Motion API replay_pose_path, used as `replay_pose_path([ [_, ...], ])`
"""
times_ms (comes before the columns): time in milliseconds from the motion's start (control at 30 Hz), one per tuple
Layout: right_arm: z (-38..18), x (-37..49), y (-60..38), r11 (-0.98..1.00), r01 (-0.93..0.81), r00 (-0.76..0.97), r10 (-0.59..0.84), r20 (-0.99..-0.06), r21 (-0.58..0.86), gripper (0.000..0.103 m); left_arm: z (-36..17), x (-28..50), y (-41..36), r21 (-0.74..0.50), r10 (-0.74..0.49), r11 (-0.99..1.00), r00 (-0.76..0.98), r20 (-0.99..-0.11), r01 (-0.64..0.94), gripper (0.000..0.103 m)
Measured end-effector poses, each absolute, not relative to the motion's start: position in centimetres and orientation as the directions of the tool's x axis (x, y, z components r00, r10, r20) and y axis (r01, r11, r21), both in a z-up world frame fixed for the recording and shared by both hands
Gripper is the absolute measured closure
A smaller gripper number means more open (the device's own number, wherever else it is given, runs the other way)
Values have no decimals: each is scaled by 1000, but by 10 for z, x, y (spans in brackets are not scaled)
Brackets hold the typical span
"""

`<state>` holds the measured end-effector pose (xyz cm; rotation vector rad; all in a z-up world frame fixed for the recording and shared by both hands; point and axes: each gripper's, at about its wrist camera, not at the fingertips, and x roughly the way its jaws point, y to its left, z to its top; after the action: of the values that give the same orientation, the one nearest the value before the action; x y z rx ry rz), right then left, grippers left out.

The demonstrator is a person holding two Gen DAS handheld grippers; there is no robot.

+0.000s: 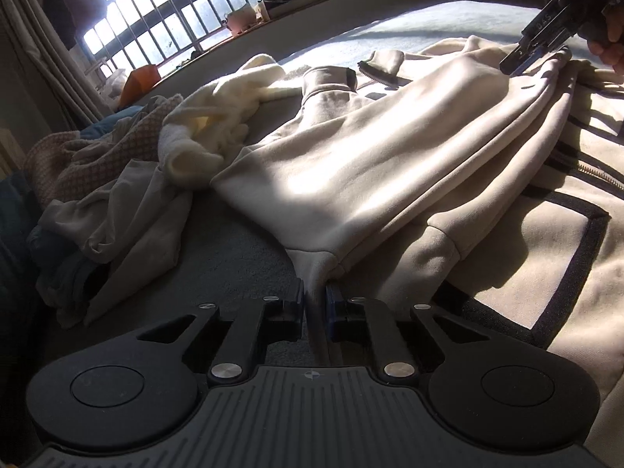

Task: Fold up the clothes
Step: 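Smooth the folded hoodie side flat with both grippers open, then move both open grippers to the hood and collar end of the hoodie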

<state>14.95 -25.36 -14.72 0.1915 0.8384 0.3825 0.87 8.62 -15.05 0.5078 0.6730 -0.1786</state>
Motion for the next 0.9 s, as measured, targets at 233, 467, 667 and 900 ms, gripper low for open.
replay_pose_path([
  [233, -134, 147, -250, 919, -267, 639, 395, -660, 292, 63, -149, -6, 85, 479, 30, 816, 803, -595, 324, 100],
  [467, -158, 150, -248, 930, -278, 631, 367, -683, 242, 65, -167, -4, 91, 452, 46, 825, 756, -653, 340, 98],
  [667, -138, 143, -247, 935, -305, 654, 343, -674, 180, 64, -144, -12, 121, 288, -22, 908, 722, -691, 303, 81],
  [900, -113, 147, -239, 924, -342, 700, 373, -609, 173, 64, -118, 1, 145, 73, -138, 965, 727, -673, 250, 72],
])
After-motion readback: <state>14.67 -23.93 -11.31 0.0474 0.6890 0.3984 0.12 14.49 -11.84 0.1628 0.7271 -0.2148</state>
